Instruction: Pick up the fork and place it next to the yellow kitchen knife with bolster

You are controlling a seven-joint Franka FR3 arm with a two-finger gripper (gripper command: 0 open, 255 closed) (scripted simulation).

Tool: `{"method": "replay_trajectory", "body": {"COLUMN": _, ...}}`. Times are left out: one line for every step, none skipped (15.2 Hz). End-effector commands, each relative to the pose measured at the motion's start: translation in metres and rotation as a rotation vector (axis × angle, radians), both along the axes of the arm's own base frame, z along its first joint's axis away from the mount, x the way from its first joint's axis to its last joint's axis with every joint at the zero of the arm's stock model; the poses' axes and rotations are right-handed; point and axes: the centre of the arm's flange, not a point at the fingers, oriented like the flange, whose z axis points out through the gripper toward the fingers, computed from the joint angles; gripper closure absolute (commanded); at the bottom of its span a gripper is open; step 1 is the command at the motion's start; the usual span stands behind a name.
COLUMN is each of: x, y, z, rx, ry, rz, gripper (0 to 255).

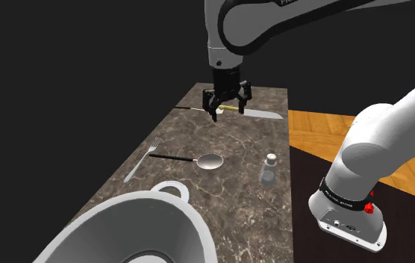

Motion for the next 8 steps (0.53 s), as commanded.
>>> {"method": "replay_trajectory", "body": {"x": 0.015, "y": 0.021, "z": -0.012, "rx": -0.002, "ry": -0.009, "rz": -0.055, "gripper": 0}}
{"method": "replay_trajectory", "body": {"x": 0.023, "y": 0.03, "z": -0.018, "rx": -0.003, "ry": -0.013, "rz": -0.08, "gripper": 0}}
{"method": "replay_trajectory", "body": {"x": 0.031, "y": 0.039, "z": -0.023, "rx": -0.005, "ry": -0.017, "rz": -0.106, "gripper": 0}}
{"method": "replay_trajectory", "body": {"x": 0.039, "y": 0.047, "z": -0.029, "rx": -0.007, "ry": -0.021, "rz": -0.132, "gripper": 0}}
{"method": "replay_trajectory", "body": {"x": 0.048, "y": 0.055, "z": -0.034, "rx": -0.008, "ry": -0.025, "rz": -0.157, "gripper": 0}}
{"method": "replay_trajectory", "body": {"x": 0.056, "y": 0.063, "z": -0.039, "rx": -0.01, "ry": -0.029, "rz": -0.183, "gripper": 0}}
{"method": "replay_trajectory", "body": {"x": 0.065, "y": 0.071, "z": -0.045, "rx": -0.012, "ry": -0.033, "rz": -0.209, "gripper": 0}}
{"method": "replay_trajectory", "body": {"x": 0.074, "y": 0.078, "z": -0.05, "rx": -0.013, "ry": -0.037, "rz": -0.234, "gripper": 0}}
